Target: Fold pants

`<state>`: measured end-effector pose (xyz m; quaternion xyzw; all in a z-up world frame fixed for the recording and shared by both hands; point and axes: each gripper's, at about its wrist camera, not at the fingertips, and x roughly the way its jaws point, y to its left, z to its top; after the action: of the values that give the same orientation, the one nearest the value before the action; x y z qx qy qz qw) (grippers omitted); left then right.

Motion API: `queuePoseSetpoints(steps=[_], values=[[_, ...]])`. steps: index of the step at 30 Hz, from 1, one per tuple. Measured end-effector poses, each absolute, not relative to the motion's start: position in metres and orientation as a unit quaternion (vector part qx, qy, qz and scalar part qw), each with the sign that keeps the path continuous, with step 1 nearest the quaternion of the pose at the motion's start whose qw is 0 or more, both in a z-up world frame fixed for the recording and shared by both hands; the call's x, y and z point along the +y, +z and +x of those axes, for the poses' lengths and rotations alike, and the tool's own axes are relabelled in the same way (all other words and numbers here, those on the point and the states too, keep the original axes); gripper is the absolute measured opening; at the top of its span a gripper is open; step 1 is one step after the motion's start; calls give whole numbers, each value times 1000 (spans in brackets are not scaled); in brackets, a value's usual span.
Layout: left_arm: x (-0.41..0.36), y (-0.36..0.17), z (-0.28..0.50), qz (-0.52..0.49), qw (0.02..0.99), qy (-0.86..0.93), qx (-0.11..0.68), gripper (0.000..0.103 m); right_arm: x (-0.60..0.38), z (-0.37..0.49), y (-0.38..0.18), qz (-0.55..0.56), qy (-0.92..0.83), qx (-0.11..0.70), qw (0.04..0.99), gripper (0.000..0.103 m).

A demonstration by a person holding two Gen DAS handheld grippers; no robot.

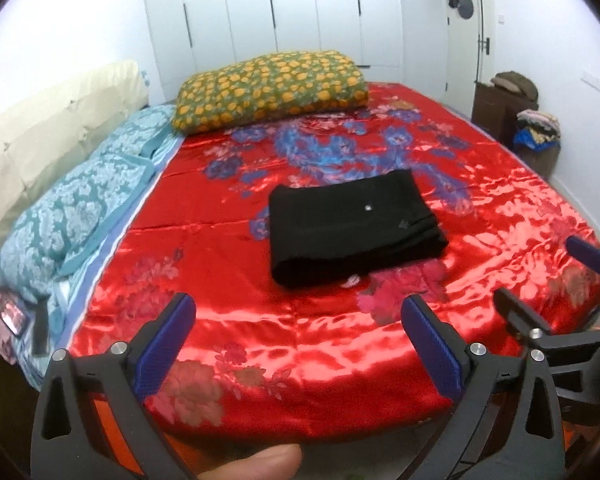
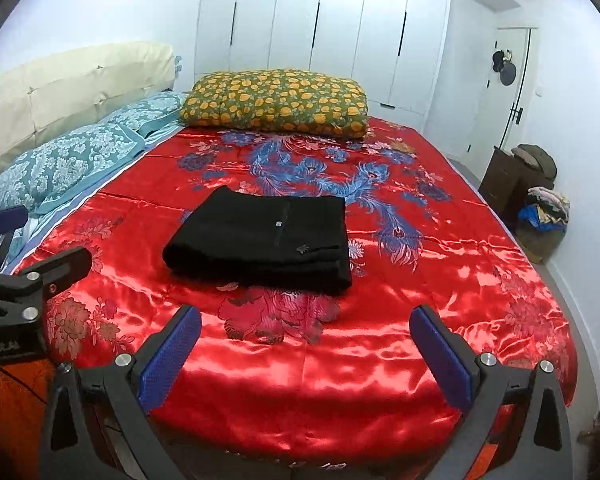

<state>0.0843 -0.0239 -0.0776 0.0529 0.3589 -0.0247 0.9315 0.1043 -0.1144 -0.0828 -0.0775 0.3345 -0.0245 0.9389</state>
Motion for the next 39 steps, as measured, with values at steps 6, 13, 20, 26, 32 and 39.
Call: queuePoseSetpoints(steps=[6, 13, 20, 26, 32, 39], values=[[-19, -80, 93, 31, 919, -24, 391, 103, -113, 104, -77, -83, -32, 329, 940, 103], [-5, -85, 96, -9, 913, 3, 407, 102, -117, 104, -68, -65, -31, 323, 943, 103], [-1, -82, 94, -38, 918, 4, 394, 102, -117, 100, -59, -62, -31, 311, 948, 103], [-4, -79, 91, -30, 920, 1, 391, 103, -116, 99, -55, -65, -33, 309, 948, 103], [-11, -82, 90, 4, 918, 10, 396, 103, -110, 98, -51, -73, -32, 304, 949, 103], [-10, -86, 90, 5, 915, 10, 404, 103, -107, 98, -53, -81, -32, 309, 947, 103]])
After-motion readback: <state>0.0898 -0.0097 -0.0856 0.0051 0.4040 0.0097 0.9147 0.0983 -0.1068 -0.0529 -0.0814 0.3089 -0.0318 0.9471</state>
